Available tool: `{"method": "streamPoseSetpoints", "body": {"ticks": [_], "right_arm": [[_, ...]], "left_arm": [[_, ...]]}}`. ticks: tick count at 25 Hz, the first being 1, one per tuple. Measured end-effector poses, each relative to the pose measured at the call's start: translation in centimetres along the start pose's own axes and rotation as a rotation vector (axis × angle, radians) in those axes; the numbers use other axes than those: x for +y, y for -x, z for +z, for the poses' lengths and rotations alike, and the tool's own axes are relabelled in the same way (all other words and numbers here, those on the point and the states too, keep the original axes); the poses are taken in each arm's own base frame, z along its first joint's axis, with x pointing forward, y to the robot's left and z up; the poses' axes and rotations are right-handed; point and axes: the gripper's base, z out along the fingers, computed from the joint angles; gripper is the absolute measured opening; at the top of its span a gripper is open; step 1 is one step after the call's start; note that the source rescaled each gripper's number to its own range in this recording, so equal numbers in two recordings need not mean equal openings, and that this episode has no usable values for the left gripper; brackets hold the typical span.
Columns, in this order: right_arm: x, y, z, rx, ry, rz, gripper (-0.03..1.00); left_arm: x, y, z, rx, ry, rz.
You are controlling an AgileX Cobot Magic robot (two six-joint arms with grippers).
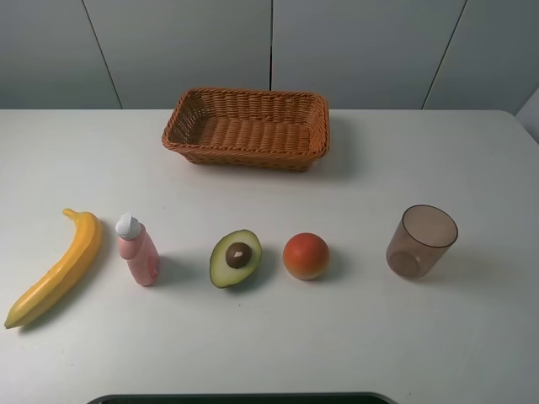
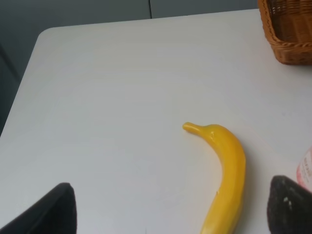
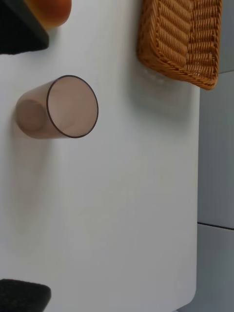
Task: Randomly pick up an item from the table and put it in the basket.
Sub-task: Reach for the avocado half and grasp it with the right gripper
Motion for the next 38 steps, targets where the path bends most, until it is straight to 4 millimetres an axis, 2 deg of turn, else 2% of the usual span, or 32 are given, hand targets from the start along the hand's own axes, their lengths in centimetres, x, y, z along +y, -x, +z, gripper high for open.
{"method": "streamPoseSetpoints", "body": {"ticks": [9,12,16,20,24,27,32,35,38], "right_arm": [[0.0,0.0,0.0,0.0,-0.004,0.012,1.0],[0.0,0.4,-0.5,-0.009,-0.004,0.013,1.0],[-0.1,3.7,-1.2,0.01,0.003,0.006,1.0],[-0.1,8.8,-0.1,0.089,0.051,0.015,1.0],[0.0,13.5,2.9,0.175,0.112,0.015,1.0],[0.2,15.6,6.1,0.254,0.175,0.058,1.0],[2.1,16.5,11.3,0.349,0.262,0.08,1.0],[4.5,16.5,13.4,0.369,0.273,0.043,1.0],[8.0,15.8,15.3,0.409,0.279,0.006,1.0]], "left_arm": [[0.0,0.0,0.0,0.0,0.0,0.0],[0.0,0.0,0.0,0.0,0.0,0.0],[0.0,0.0,0.0,0.0,0.0,0.0],[0.0,0.0,0.0,0.0,0.0,0.0],[0.0,0.0,0.0,0.0,0.0,0.0],[0.0,0.0,0.0,0.0,0.0,0.0],[0.0,0.0,0.0,0.0,0.0,0.0],[0.0,0.0,0.0,0.0,0.0,0.0],[0.0,0.0,0.0,0.0,0.0,0.0]]}}
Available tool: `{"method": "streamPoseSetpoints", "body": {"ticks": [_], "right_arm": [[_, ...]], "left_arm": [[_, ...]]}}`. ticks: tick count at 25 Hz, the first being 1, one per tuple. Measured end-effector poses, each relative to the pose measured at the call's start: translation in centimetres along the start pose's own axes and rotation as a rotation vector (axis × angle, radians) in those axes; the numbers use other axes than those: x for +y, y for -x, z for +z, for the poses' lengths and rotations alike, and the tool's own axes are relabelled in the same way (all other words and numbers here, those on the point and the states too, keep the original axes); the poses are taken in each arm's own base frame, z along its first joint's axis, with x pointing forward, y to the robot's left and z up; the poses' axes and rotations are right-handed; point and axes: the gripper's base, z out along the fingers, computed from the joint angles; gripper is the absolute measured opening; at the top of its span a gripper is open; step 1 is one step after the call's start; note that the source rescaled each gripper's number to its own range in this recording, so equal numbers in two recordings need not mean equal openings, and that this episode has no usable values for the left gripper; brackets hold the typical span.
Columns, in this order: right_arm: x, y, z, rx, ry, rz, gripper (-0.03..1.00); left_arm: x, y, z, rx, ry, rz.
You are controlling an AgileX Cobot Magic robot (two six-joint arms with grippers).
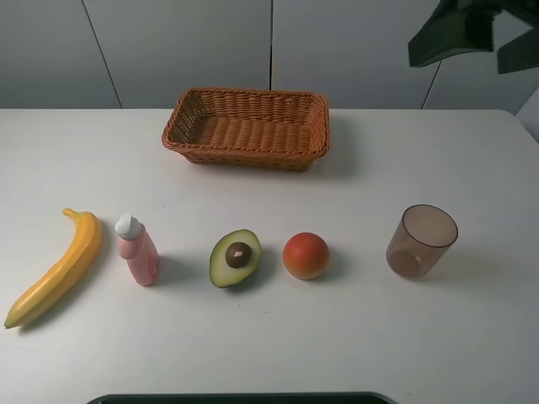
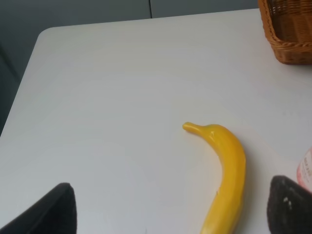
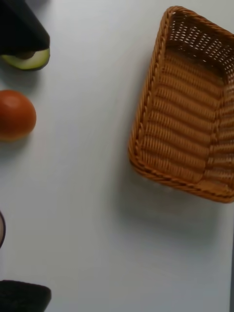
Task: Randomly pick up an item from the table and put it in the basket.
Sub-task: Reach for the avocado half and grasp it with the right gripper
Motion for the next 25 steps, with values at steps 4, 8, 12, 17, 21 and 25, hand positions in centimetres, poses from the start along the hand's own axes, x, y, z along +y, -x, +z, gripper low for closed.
{"method": "streamPoseSetpoints", "body": {"ticks": [4,8,12,17,21,25], "right_arm": [[3.7,-0.5,4.1,0.082,0.016,0.01,1.0],[6.2,-1.8,8.1,0.203,0.002,0.057,1.0],[7.6,-3.1,11.8,0.29,-0.004,0.075,1.0],[10.2,-4.8,15.1,0.336,0.061,0.105,1.0],[11.7,-6.3,16.7,0.409,0.084,0.169,1.0],[12.5,-7.6,17.8,0.466,0.085,0.2,1.0]], "left_arm": [[0.0,0.0,0.0,0.0,0.0,0.0],[0.0,0.0,0.0,0.0,0.0,0.0],[0.0,0.0,0.0,0.0,0.0,0.0],[0.0,0.0,0.0,0.0,0.0,0.0],[0.0,0.0,0.0,0.0,0.0,0.0],[0.0,0.0,0.0,0.0,0.0,0.0]]}}
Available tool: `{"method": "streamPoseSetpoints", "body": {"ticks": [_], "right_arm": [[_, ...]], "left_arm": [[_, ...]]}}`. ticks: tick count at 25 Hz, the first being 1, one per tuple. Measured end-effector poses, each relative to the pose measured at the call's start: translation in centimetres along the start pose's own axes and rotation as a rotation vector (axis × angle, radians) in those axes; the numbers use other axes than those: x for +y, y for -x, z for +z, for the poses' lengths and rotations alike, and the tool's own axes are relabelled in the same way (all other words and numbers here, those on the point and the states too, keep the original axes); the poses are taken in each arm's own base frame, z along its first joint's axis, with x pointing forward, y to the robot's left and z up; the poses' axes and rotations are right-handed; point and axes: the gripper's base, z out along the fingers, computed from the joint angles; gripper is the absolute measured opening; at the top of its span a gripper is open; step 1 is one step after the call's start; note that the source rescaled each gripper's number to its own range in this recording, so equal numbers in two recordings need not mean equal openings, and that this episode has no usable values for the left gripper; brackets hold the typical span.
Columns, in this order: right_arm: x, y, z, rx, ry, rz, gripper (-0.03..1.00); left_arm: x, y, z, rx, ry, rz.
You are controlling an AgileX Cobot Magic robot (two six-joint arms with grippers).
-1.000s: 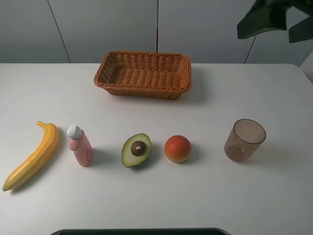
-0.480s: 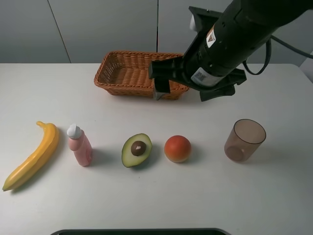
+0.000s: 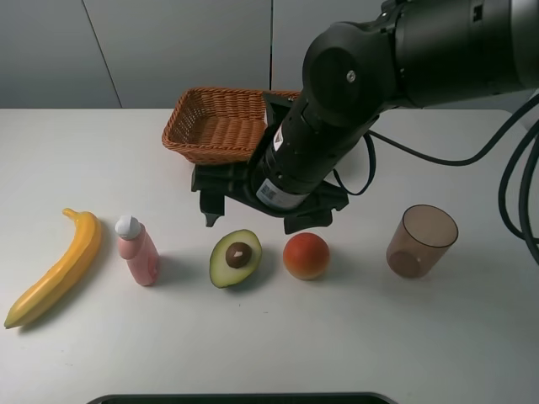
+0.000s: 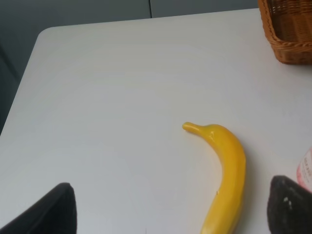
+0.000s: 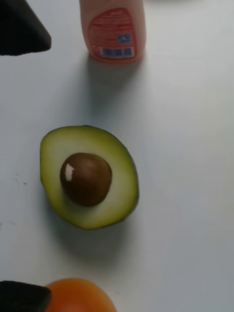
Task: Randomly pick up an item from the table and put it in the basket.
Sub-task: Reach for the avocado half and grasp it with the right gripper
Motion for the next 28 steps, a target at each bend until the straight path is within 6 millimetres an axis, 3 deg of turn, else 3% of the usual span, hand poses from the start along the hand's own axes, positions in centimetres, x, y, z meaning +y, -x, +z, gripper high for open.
{"method": "streamPoseSetpoints", "body": {"ticks": [9,20,28], "right_arm": [[0.2,-0.4,3.0,0.064,0.016,0.099,1.0],[1.8,0.6,5.5,0.126,0.013,0.129,1.0],[1.1,0.7,6.0,0.15,-0.03,0.16,1.0]], "left_arm": [[0.0,0.0,0.0,0.0,0.0,0.0],[0.0,0.0,0.0,0.0,0.004,0.002],[0.0,0.0,0.0,0.0,0.005,0.003]]}}
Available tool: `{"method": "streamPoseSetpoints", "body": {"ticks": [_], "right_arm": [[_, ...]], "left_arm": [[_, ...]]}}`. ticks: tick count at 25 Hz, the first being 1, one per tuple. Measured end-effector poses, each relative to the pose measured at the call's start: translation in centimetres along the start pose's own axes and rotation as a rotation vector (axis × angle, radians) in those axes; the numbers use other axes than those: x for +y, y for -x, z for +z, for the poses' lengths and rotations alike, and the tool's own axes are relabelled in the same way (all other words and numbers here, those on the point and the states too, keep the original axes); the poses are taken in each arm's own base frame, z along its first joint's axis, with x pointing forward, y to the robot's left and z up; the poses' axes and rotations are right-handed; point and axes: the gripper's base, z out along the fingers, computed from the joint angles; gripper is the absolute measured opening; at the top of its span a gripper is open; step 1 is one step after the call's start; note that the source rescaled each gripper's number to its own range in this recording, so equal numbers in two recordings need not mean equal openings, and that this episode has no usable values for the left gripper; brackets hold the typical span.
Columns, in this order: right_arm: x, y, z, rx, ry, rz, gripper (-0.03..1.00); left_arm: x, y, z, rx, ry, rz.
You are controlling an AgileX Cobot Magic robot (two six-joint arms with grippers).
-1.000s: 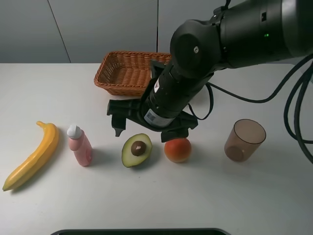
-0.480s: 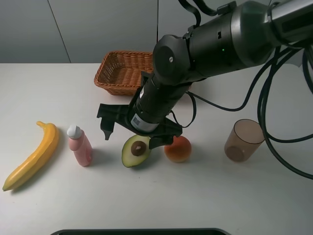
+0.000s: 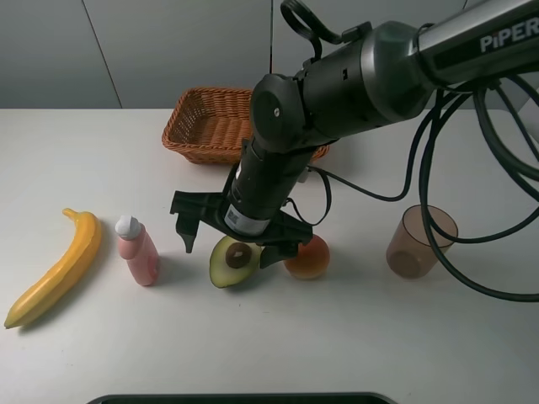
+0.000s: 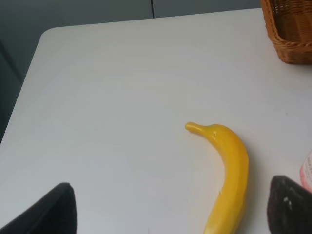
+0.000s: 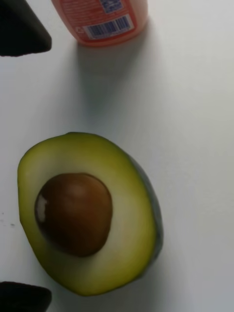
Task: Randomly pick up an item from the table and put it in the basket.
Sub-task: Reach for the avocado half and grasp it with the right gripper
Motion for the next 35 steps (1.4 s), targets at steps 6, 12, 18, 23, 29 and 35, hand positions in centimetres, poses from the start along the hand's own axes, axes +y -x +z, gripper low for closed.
{"method": "streamPoseSetpoints", "body": {"ticks": [6,12,18,23,29,35], "right_arm": [[-0.4,0.1,1.3,0.021,-0.026,0.018,1.0],[-0.9,0.5,2.0,0.035,-0.042,0.035,1.0],[-1.0,0.7,2.9,0.041,-0.025,0.039,0.95],[-0.9,0.8,3.0,0.039,-0.011,0.036,0.9],[-0.9,0.9,3.0,0.031,-0.002,0.035,0.71],[-0.9,0.9,3.0,0.03,-0.001,0.03,0.0]], "left_arm": [[0.0,0.0,0.0,0.0,0.002,0.001],[0.0,0.0,0.0,0.0,0.002,0.001],[0.0,0.0,0.0,0.0,0.002,0.001],[0.0,0.0,0.0,0.0,0.002,0.001],[0.0,0.0,0.0,0.0,0.002,0.001],[0.0,0.0,0.0,0.0,0.002,0.001]]}}
